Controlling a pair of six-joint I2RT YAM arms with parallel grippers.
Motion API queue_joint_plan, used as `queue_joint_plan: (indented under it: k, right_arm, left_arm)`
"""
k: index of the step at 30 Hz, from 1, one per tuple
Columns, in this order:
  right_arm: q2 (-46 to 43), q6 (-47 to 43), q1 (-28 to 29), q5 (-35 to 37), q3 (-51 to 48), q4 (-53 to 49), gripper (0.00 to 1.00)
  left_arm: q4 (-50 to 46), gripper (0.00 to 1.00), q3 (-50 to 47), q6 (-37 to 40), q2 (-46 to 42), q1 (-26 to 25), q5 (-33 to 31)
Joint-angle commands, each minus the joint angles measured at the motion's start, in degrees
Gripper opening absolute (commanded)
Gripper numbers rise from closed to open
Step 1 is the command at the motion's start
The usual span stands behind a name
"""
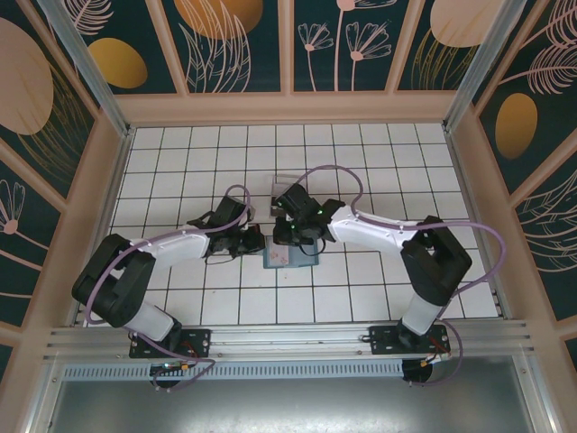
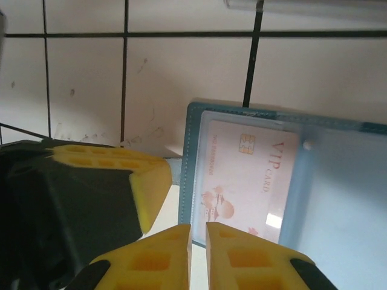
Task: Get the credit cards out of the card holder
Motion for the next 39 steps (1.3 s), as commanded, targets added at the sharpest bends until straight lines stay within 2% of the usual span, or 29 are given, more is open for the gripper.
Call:
queue_joint_plan:
  k: [1, 13, 18, 29, 39]
  right_arm:
    - [3.2, 2.9, -1.3, -4.8, -2.9, 5.7, 0.14]
    - [5.0, 2.8, -3.7, -6.2, -7.4, 9.2, 0.16]
    - [5.8, 2.1, -4.0, -5.9, -7.9, 8.7, 0.21]
    - [3.8, 1.6, -4.2, -3.7, -8.0, 6.3, 0.27]
    - [2.5, 1.8, -4.7, -3.1, -9.4, 6.3, 0.28]
  left_arm:
    - [3.0, 0.05, -0.4, -2.1, 0.8, -1.3, 1.3]
    - [2.8, 0.04, 1.1, -3.9, 4.6, -3.7, 0.6]
    - [1.2, 0.04, 1.7, -2.9, 6.1, -3.7, 0.2]
    - [-4.0, 0.05, 1.6, -0.9, 5.5, -3.7, -5.1]
    - [-4.3, 0.05, 0.7, -1.2, 5.3, -3.8, -5.8]
